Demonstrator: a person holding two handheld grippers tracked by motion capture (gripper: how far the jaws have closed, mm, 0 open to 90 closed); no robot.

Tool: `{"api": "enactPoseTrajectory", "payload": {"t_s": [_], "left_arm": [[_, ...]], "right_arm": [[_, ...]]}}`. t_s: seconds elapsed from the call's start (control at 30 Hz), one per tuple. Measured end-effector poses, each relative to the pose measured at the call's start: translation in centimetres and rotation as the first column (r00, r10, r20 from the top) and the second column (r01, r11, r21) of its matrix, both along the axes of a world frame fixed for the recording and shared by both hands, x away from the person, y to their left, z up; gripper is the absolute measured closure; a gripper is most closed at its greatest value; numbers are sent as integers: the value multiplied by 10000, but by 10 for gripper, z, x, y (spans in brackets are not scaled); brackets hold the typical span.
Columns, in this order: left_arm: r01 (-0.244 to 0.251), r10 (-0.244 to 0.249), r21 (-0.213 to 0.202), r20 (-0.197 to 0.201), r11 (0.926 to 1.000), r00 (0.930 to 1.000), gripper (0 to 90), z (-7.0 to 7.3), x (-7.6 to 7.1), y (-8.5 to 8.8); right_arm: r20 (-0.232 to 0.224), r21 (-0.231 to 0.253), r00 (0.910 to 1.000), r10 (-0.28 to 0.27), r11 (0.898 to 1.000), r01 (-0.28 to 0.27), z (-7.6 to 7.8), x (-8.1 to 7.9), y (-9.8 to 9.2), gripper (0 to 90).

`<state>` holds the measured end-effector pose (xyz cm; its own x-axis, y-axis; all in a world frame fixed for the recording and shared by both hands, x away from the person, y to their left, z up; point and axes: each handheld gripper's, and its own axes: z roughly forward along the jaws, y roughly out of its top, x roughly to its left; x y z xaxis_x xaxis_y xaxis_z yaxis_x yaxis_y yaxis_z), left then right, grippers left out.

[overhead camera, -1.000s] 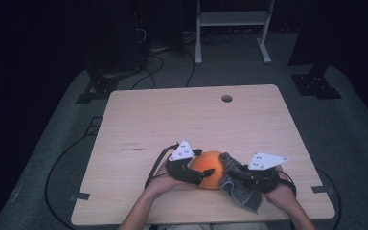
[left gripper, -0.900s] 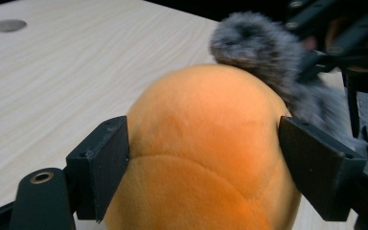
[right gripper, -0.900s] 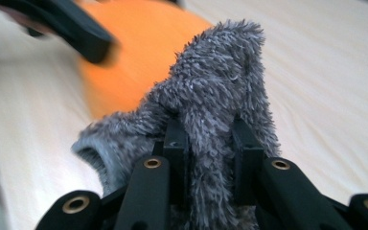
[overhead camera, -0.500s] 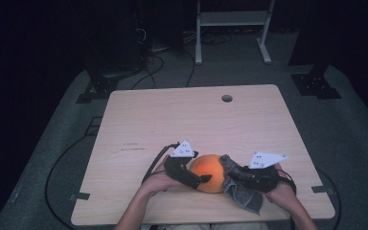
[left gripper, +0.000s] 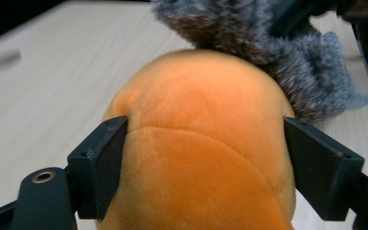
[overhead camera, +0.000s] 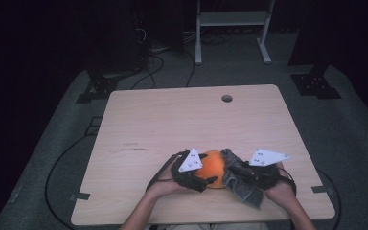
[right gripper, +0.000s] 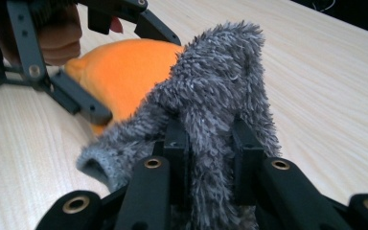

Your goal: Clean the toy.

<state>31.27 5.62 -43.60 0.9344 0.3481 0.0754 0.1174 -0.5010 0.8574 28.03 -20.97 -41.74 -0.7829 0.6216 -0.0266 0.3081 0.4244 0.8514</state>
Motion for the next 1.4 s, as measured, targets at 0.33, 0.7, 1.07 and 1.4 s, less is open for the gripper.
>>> {"api": "enactPoseTrajectory", "payload": {"t_s": [0.33,0.7,1.07,1.4], "left_arm": [[103,-78,271,-930,9996,9956,187,-2,4,22],[179,-149,360,-809,9992,9966,176,-2,3,21],[556,-644,-958,-913,9939,9937,131,14,6,31],[187,-164,326,-718,9993,9973,236,2,4,12]], "right_arm": [[-836,-205,9945,-630,9979,615,-20,8,-16,723],[-1339,-408,9891,-620,9975,570,-29,12,-15,719],[-743,-251,9965,388,9989,-408,-14,4,-3,716],[-696,-87,9973,238,9997,-245,-9,2,-8,718]]}}
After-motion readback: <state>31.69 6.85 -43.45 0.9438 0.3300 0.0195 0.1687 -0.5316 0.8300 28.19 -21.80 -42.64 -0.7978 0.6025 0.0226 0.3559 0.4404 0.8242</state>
